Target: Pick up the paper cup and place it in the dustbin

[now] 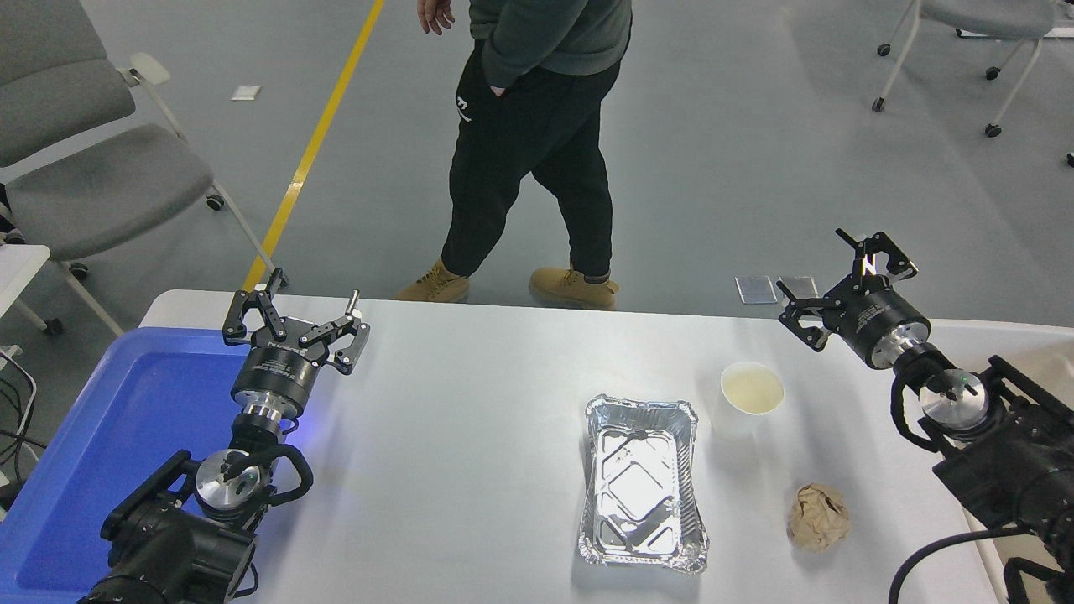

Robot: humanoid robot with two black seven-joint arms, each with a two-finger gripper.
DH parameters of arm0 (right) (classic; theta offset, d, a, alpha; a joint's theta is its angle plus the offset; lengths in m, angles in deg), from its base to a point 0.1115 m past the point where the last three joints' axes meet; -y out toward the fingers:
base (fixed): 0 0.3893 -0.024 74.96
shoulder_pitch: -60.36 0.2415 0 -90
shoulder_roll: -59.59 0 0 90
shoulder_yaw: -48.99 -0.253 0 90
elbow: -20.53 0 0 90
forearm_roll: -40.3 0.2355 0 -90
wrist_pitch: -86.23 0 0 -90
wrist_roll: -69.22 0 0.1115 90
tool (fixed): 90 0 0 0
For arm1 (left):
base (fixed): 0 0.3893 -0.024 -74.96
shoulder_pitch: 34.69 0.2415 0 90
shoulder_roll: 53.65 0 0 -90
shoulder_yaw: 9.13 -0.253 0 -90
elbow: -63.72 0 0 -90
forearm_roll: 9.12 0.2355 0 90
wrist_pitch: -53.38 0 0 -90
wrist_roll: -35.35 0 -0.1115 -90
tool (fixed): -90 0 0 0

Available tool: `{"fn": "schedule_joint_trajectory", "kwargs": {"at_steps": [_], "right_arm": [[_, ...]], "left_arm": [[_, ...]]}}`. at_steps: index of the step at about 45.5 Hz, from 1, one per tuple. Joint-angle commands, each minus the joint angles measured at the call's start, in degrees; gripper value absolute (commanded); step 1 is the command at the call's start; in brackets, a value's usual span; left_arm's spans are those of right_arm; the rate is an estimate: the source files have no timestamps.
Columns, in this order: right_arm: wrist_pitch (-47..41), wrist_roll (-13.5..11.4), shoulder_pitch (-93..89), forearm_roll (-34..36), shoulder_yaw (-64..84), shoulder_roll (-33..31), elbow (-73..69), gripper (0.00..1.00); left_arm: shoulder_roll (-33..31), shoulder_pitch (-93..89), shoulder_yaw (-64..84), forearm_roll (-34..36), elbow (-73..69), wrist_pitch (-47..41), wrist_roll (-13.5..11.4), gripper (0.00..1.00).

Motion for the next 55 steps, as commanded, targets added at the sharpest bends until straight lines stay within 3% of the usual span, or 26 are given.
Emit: {"fn": "schedule_joint_trajectory", "kwargs": {"at_steps": [1, 11, 26, 40, 55], "right_arm": [[-0.2, -0.3, 5.1, -1.0, 10.6, -8.2, -4.1, 1.0], [-1.8, -1.1, 14.1, -2.0, 25.3, -18.0, -9.2, 1.0], [-3.4, -1.8, 37.4, -14.1, 55.6, -27.9, -20.4, 1.0], [-3.1, -1.5, 64.9, -18.1, 89.9, -27.6, -40.3, 1.0], [-3.4, -1.5, 79.5, -29.7, 103.4, -19.2, -57.5, 1.0]], "left_arm": [[0.0, 0.0, 0.0, 0.0, 0.0, 0.0, -0.1, 0.99], [0.0, 0.0, 0.0, 0.0, 0.0, -0.1, -0.1, 0.99], [0.0, 0.0, -0.1, 0.0, 0.0, 0.0, -0.1, 0.99], [0.0, 0.0, -0.1, 0.0, 0.0, 0.0, -0.1, 0.99], [0.0, 0.0, -0.1, 0.0, 0.0, 0.0, -0.1, 0.99]]}}
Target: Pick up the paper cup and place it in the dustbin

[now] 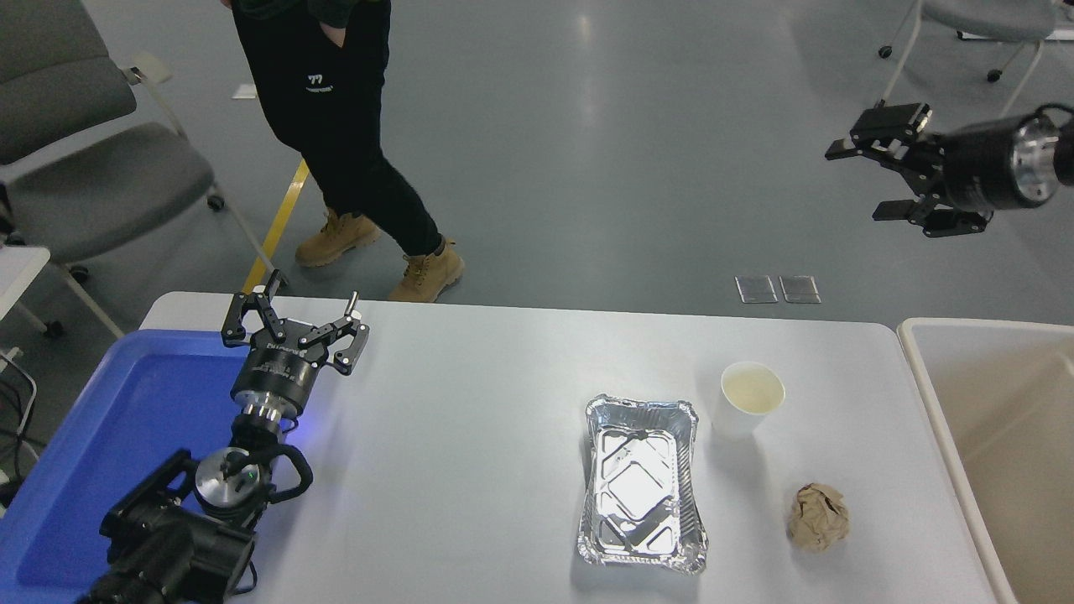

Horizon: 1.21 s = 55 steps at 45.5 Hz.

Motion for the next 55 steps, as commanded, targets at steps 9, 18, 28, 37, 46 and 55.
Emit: {"fn": "schedule_joint_trajectory", "kwargs": {"at_steps": [9, 18, 28, 37, 46, 55], "right_arm": [[-2.6, 0.1, 17.7, -8.1, 18.1, 11.7, -16.7, 1.0], [-10.6, 0.3, 20.2, -7.1, 19.6, 14.5, -18.3, 1.0], [-12.2, 0.2, 21.3, -0.1, 19.2, 16.1, -19.2, 1.0], [-13.0, 0.2, 22.1, 5.9, 20.0, 14.0, -19.3, 1.0], [-12.3, 0.0, 23.0, 7.0, 21.7, 13.3, -20.1, 1.0], [-8.9, 0.1, 20.7, 2.2, 21.2, 14.1, -18.7, 1.0]], "left_arm": [[0.0, 0.0, 0.0, 0.0, 0.0, 0.0, 0.0, 0.99], [0.0, 0.0, 0.0, 0.0, 0.0, 0.0, 0.1, 0.99], [0.0, 0.0, 0.0, 0.0, 0.0, 0.0, 0.0, 0.99], [0.0, 0.0, 0.1, -0.1, 0.0, -0.1, 0.0, 0.99], [0.0, 0.0, 0.0, -0.1, 0.0, -0.1, 0.0, 0.99], [0.0, 0.0, 0.0, -0.1, 0.0, -0.1, 0.0, 0.99]]}}
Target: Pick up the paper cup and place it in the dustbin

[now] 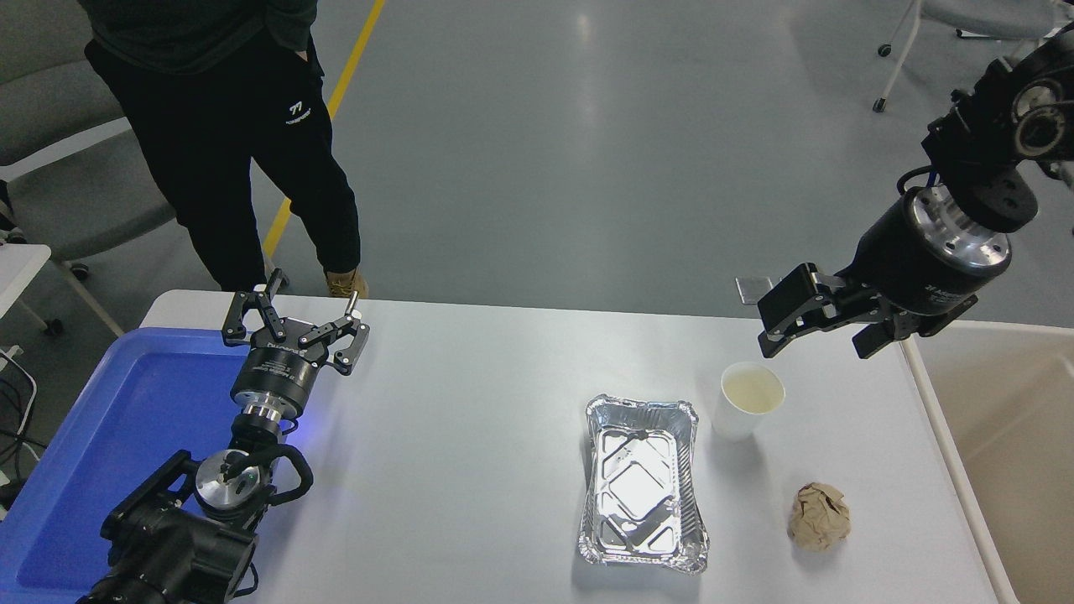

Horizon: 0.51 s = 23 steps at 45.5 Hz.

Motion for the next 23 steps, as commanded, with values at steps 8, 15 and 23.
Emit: {"fn": "schedule_joint_trajectory", "kwargs": {"at_steps": [8, 15, 23], "right_arm": [[6.0, 0.0, -9.1, -9.4, -2.4, 0.6, 7.1, 1.0], [6.7, 0.1, -18.5, -12.1, -7.5, 2.5, 16.9, 1.0], [8.6, 0.1, -30.0, -16.0, -13.7, 3.5, 27.1, 1.0]], "left_arm": [[0.0, 0.0, 0.0, 0.0, 0.0, 0.0, 0.0, 0.99], [0.0, 0.0, 0.0, 0.0, 0.0, 0.0, 0.0, 0.99], [0.0, 0.0, 0.0, 0.0, 0.0, 0.0, 0.0, 0.99]]}}
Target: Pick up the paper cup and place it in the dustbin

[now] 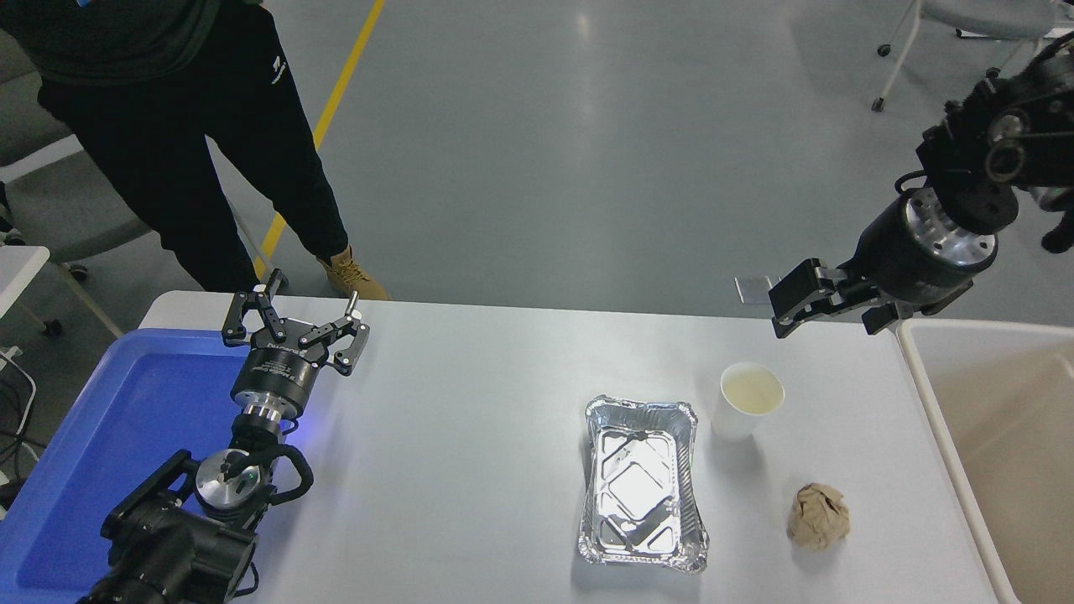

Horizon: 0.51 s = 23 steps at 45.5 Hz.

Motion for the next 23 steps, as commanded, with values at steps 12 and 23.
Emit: {"fn": "schedule_joint_trajectory", "kwargs": {"at_steps": [12, 23], "right_arm": [[6.7, 0.0, -27.0, -14.6, -13.0, 3.1, 21.4, 1.0], [9.5, 0.0, -34.3, -17.9, -15.3, 4.8, 25.1, 1.0]], "left_arm": [[0.0, 0.0, 0.0, 0.0, 0.0, 0.0, 0.0, 0.99], [0.0, 0.0, 0.0, 0.0, 0.0, 0.1, 0.0, 0.99]]}}
